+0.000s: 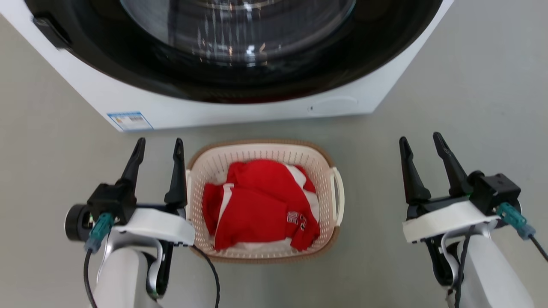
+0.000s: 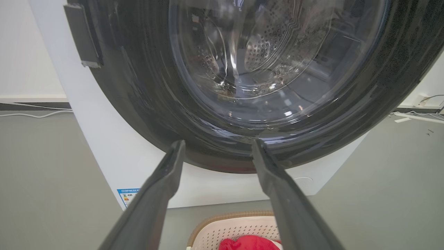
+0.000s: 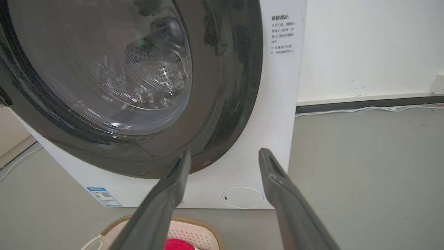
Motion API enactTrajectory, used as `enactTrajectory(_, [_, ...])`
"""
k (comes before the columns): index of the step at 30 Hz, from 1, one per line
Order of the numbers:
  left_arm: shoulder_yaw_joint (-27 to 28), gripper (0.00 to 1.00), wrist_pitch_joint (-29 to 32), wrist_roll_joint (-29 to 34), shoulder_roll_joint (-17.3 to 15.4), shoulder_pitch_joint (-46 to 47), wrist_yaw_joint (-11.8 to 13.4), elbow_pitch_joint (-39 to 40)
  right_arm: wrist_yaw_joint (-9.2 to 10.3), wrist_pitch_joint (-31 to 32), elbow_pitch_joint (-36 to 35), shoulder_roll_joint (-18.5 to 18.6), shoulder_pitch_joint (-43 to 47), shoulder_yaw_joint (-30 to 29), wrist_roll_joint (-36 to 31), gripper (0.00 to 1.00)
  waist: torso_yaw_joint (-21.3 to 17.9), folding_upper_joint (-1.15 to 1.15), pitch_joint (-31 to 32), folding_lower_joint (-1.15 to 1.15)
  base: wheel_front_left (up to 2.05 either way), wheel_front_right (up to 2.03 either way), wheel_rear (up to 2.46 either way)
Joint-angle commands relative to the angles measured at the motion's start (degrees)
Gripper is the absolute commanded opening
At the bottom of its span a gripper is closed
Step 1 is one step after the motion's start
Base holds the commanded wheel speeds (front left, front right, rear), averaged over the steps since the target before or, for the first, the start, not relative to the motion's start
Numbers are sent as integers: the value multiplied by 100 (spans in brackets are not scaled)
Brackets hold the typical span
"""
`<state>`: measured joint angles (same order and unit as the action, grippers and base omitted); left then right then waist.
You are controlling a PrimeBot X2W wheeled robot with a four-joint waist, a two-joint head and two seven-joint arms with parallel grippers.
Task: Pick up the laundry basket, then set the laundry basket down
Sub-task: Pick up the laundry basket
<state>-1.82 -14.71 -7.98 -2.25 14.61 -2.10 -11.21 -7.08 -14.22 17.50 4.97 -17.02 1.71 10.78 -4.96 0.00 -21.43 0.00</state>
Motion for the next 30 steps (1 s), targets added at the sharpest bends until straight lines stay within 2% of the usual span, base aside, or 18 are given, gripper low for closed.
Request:
enactTrajectory(1, [177, 100, -29, 46, -63, 214, -40, 104, -41, -78, -74, 16, -124, 127, 43, 100, -14, 0, -239, 0, 0, 0, 0])
enactTrajectory(9, [393, 100, -29, 259, -63, 645, -216, -420, -41, -78, 435, 54, -476, 221, 148, 100, 14, 0, -836, 0, 0, 0, 0])
enactTrajectory(17, [564, 100, -29, 203, -63, 916, -290, -977, -41, -78, 1175, 4, -761, 365, 371, 100, 111, 0, -1267, 0, 0, 0, 0])
enactTrajectory(30, [420, 100, -29, 68, -63, 1812, -418, -2088, -41, -78, 2029, 68, -1487, 645, 542, 100, 370, 0, -2245, 0, 0, 0, 0])
